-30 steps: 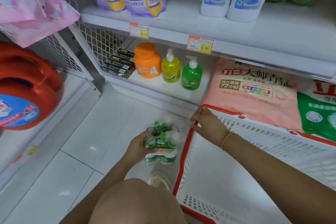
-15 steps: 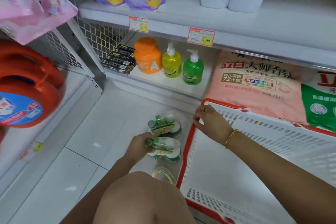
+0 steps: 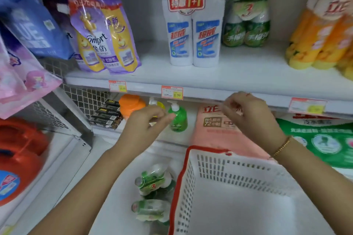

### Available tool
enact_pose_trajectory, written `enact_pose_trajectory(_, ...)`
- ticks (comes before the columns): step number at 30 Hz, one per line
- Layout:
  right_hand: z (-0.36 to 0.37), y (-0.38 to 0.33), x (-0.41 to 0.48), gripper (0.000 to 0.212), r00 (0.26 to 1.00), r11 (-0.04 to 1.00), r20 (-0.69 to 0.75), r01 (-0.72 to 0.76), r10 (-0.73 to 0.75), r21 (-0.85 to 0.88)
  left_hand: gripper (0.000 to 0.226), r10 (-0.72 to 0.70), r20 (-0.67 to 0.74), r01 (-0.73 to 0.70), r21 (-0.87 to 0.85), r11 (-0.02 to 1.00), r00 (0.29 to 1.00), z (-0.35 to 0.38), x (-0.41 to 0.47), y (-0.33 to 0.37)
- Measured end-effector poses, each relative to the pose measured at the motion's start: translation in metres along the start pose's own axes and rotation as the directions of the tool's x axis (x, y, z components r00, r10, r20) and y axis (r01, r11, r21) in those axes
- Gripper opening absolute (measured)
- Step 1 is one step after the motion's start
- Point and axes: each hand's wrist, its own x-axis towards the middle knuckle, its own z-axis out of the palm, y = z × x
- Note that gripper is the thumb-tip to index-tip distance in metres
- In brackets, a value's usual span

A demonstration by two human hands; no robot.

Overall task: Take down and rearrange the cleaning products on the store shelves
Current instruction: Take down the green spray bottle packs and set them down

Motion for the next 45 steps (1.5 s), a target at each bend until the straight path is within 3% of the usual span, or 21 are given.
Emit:
enact_pose_trajectory(3, -0.047, 0.04, 0.03, 0.011, 0.98, 0.998, -0.195, -0.042, 0.031, -0.05, 0.025, 0.042, -0.048, -0.049, -0.142, 0.989, 0.998, 0.03, 0.061, 0.051)
enact_pose_trajectory(6, -0.067, 0.094, 0.053, 0.016, 0.976, 0.965, -0.173, -0.164, 0.13, -0.203, 0.006, 0.044, 0.002, -0.042, -0.235, 0.971, 0.999, 0.076, 0.127, 0.082)
enact_pose_trajectory(8, -0.067, 0.12, 0.061, 0.016, 0.985, 0.942, -0.076, -0.17, 0.154, -0.291, 0.031, -0.005, 0.045, 0.017, -0.28, 0.96, 0.999, 0.107, 0.173, 0.092)
enact_pose_trajectory(11, -0.068, 0.138, 0.062, 0.017, 0.998, 0.946, 0.02, -0.054, 0.063, -0.32, 0.059, -0.092, 0.02, 0.094, -0.289, 0.953, 0.996, 0.141, 0.23, 0.099)
enact_pose_trajectory(14, -0.071, 0.149, 0.061, 0.036, 0.997, 0.948, 0.071, 0.06, -0.039, -0.313, 0.053, -0.104, -0.133, 0.087, -0.125, 0.988, 0.986, 0.164, 0.274, 0.095)
enact_pose_trajectory(16, -0.068, 0.154, 0.061, 0.046, 0.996, 0.949, 0.081, 0.054, -0.03, -0.311, 0.045, -0.122, -0.194, 0.096, -0.137, 0.986, 0.973, 0.173, 0.293, 0.101)
enact_pose_trajectory(21, -0.058, 0.155, 0.057, 0.037, 0.989, 0.891, -0.146, -0.095, 0.033, -0.444, 0.058, -0.152, -0.296, 0.083, -0.232, 0.969, 0.943, 0.191, 0.33, 0.103)
enact_pose_trajectory(24, -0.058, 0.152, 0.054, 0.039, 0.978, 0.861, -0.21, -0.117, 0.013, -0.495, 0.068, -0.145, -0.383, 0.095, -0.145, 0.985, 0.912, 0.208, 0.327, 0.097)
enact_pose_trajectory(28, -0.057, 0.153, 0.052, 0.042, 0.97, 0.868, -0.24, -0.084, -0.041, -0.489, 0.072, -0.073, -0.459, 0.033, -0.095, 0.995, 0.885, 0.215, 0.316, 0.089)
enact_pose_trajectory(30, -0.057, 0.153, 0.052, 0.043, 0.966, 0.87, -0.25, -0.07, -0.062, -0.487, 0.078, -0.132, -0.474, 0.076, -0.134, 0.988, 0.871, 0.207, 0.323, 0.09)
enact_pose_trajectory(33, -0.059, 0.152, 0.052, 0.043, 0.954, 0.883, -0.291, -0.076, -0.071, -0.464, 0.079, -0.251, -0.316, 0.166, -0.273, 0.947, 0.915, 0.197, 0.329, 0.098)
enact_pose_trajectory(35, -0.06, 0.151, 0.053, 0.041, 0.945, 0.906, -0.321, -0.078, -0.066, -0.416, 0.06, -0.227, -0.265, 0.165, -0.236, 0.958, 0.937, 0.194, 0.323, 0.102)
enact_pose_trajectory(38, -0.061, 0.15, 0.052, 0.038, 0.935, 0.935, -0.35, -0.071, -0.059, -0.347, 0.063, -0.233, -0.194, 0.198, -0.183, 0.963, 0.953, 0.188, 0.306, 0.111)
enact_pose_trajectory(41, -0.064, 0.148, 0.05, 0.035, 0.943, 0.964, -0.333, -0.092, 0.004, -0.249, 0.065, -0.243, -0.134, 0.216, -0.186, 0.958, 0.961, 0.177, 0.283, 0.12)
enact_pose_trajectory(45, -0.07, 0.143, 0.051, 0.026, 0.959, 0.982, -0.231, -0.182, 0.165, -0.053, 0.066, -0.205, -0.158, 0.163, -0.245, 0.956, 0.966, 0.161, 0.232, 0.122)
